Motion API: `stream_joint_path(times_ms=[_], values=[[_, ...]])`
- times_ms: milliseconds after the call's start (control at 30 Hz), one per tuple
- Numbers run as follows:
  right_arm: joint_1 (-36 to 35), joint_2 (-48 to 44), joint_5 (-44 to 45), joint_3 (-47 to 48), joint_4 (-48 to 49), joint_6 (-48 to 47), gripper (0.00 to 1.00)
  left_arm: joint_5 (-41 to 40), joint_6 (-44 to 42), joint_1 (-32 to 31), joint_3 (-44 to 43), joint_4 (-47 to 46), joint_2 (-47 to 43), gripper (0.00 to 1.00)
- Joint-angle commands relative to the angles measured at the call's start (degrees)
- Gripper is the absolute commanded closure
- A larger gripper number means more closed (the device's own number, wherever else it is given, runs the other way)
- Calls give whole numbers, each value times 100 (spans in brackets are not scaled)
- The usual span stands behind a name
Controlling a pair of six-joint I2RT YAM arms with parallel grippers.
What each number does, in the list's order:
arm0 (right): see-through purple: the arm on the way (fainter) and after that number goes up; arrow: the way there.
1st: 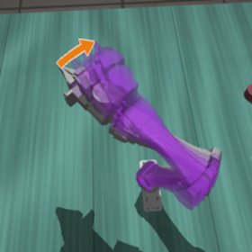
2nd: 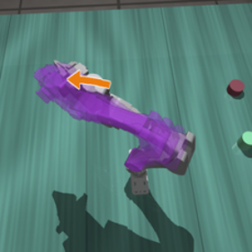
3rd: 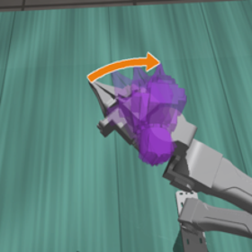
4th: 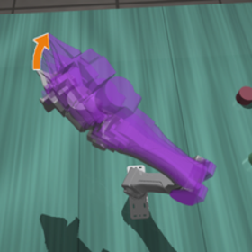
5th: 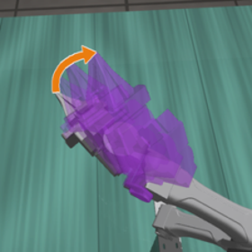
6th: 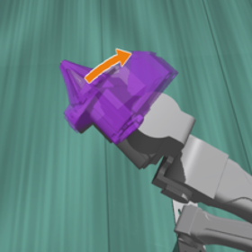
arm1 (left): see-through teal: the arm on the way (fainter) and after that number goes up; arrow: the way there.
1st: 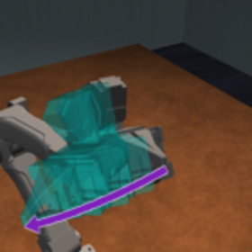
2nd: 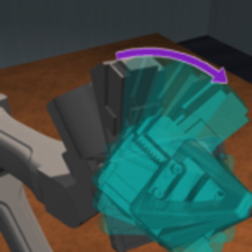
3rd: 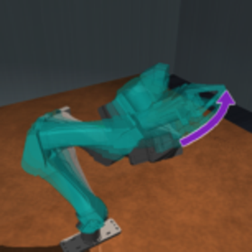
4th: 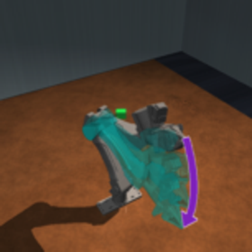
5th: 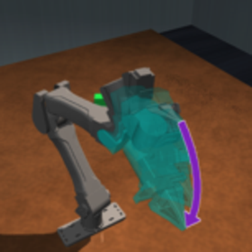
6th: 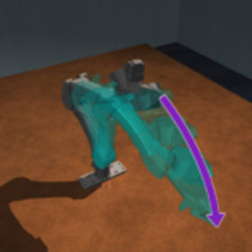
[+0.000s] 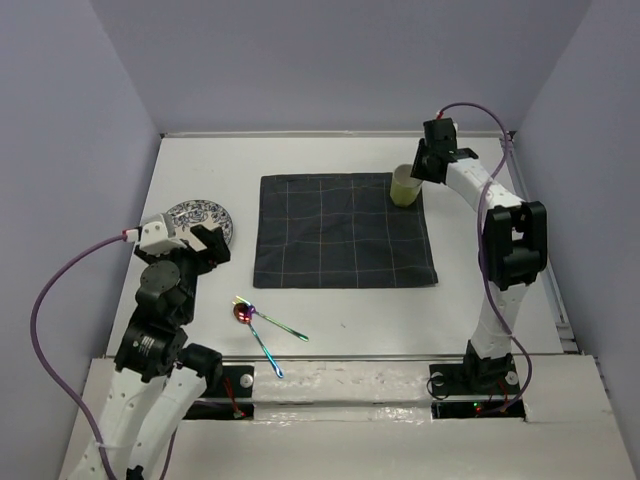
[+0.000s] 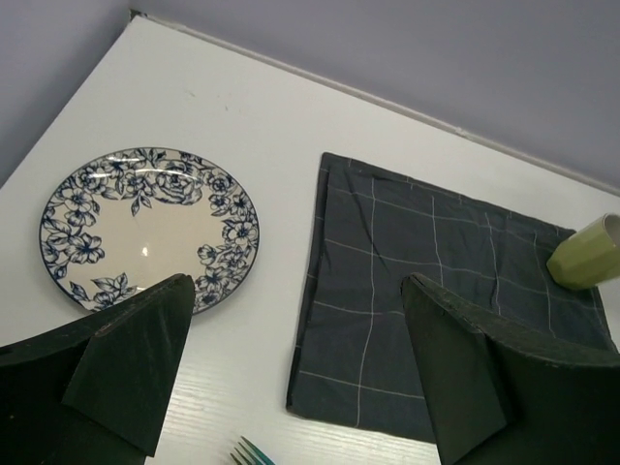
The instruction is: Set the dinner table for one person
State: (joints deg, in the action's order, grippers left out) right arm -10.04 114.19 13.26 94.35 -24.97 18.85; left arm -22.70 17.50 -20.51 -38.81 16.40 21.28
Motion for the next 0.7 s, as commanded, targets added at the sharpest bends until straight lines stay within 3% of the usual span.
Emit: stream_joint_path(times_ms=[0, 300, 400, 533, 667], values=[[107, -213, -148, 461, 257, -22, 52, 300, 315, 30, -101, -129, 543, 1], [108, -730, -472, 480, -60, -5, 48, 503, 859, 407, 57, -163, 1334, 1], [108, -1450, -990, 86, 79, 197, 48, 898, 1010, 1117, 163, -453, 1572, 1], [-427, -2696, -1563, -1413, 842, 514, 47, 2169, 1351, 3056, 540, -910, 2099, 1], [-1174, -3385, -1668, -2568, 1416, 707, 47, 2743, 1774, 3772, 1076, -1323, 2495, 2]])
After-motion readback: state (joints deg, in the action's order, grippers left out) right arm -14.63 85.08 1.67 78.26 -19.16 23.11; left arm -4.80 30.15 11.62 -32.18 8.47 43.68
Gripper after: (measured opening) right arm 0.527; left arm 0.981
